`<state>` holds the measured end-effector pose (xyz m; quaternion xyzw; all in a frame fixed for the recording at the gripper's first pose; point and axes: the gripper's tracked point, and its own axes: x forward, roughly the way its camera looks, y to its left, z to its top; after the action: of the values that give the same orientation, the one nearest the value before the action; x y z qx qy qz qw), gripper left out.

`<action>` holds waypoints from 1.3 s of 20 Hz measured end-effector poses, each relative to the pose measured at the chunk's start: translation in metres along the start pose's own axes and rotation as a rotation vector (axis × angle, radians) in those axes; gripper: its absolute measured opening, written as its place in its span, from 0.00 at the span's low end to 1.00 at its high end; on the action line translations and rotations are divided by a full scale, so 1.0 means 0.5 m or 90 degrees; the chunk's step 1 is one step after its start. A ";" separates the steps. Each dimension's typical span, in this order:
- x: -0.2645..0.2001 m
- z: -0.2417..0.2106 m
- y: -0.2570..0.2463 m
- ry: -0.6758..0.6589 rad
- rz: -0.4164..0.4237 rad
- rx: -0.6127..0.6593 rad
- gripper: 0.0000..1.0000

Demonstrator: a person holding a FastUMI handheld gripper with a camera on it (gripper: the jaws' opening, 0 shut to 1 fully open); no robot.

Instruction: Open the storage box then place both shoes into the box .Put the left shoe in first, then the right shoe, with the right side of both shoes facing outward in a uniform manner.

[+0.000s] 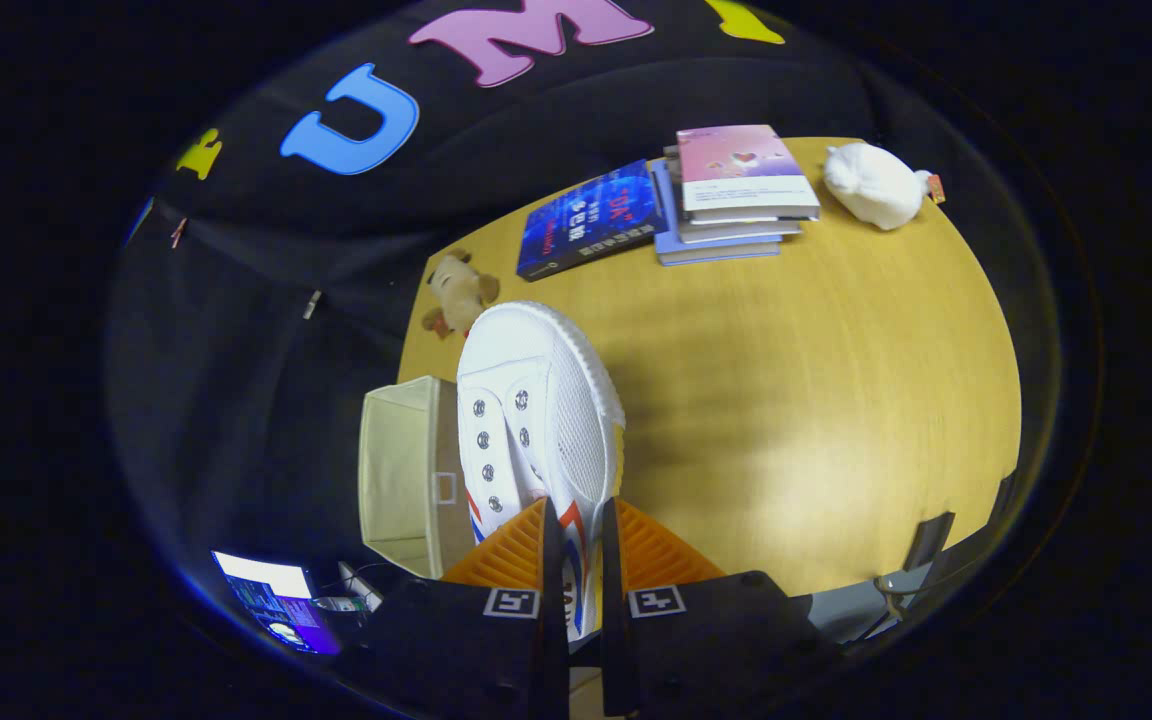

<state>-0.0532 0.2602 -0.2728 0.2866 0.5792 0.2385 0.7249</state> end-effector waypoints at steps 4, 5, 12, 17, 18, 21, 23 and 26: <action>0.039 -0.023 0.167 0.029 0.054 -0.003 0.17; 0.055 -0.031 0.199 0.038 0.057 -0.006 0.17; 0.184 -0.091 0.329 0.093 0.038 -0.014 0.17; 0.258 -0.122 0.324 0.117 -0.008 -0.025 0.17; 0.265 -0.125 0.316 0.118 -0.023 -0.029 0.17; 0.284 -0.133 0.302 0.123 -0.040 -0.026 0.17; 0.289 -0.123 0.336 0.112 0.007 -0.003 0.29; 0.280 -0.086 0.353 0.077 0.031 -0.002 0.67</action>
<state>-0.0676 0.4883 -0.2563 0.2846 0.6145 0.2736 0.6830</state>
